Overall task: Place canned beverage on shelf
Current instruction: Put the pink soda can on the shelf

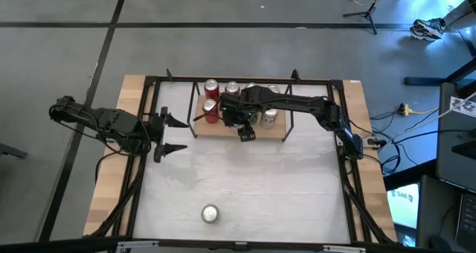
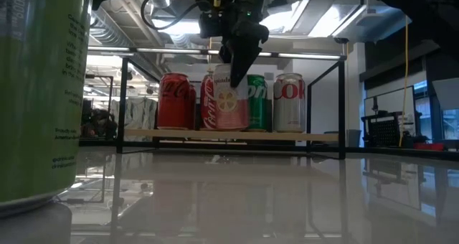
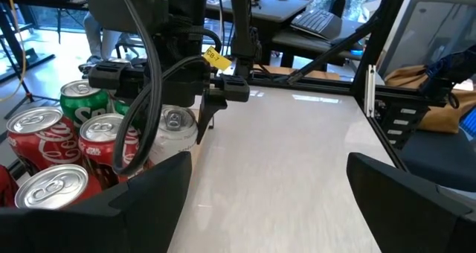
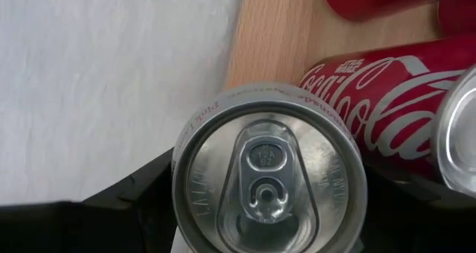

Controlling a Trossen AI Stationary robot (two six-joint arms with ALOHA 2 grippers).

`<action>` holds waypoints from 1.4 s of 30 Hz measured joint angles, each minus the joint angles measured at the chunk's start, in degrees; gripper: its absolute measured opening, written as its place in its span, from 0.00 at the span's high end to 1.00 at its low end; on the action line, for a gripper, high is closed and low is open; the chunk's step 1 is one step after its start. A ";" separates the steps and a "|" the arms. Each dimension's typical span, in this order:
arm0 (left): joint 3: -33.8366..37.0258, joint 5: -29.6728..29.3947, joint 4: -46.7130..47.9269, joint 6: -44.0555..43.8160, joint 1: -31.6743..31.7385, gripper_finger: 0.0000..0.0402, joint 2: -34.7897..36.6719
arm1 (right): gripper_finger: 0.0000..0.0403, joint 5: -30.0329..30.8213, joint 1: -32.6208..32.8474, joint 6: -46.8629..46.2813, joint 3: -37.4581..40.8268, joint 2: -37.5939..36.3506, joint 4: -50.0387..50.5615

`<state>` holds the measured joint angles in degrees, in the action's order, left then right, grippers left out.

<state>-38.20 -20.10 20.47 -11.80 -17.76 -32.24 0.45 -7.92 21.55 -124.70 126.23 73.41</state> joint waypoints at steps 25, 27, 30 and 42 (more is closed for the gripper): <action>-0.02 -11.48 -18.73 -0.12 0.00 0.13 -26.46 | 0.25 0.00 0.00 -0.01 -0.02 -0.02 -0.02; -0.02 -12.72 -22.00 -0.14 -0.02 0.13 -29.28 | 0.25 0.01 0.01 -0.01 0.00 -0.02 -0.01; -0.02 -13.74 -25.36 -0.22 0.00 0.13 -33.49 | 0.25 0.02 -0.01 0.00 -0.02 -0.02 -0.02; -0.02 -11.21 -37.45 -2.87 1.11 0.13 -46.89 | 0.25 0.00 0.01 -0.01 -0.02 -0.02 -0.17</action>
<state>-38.22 -31.30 -16.98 -14.67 -16.65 -79.13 0.45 -7.90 21.54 -124.73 126.21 73.23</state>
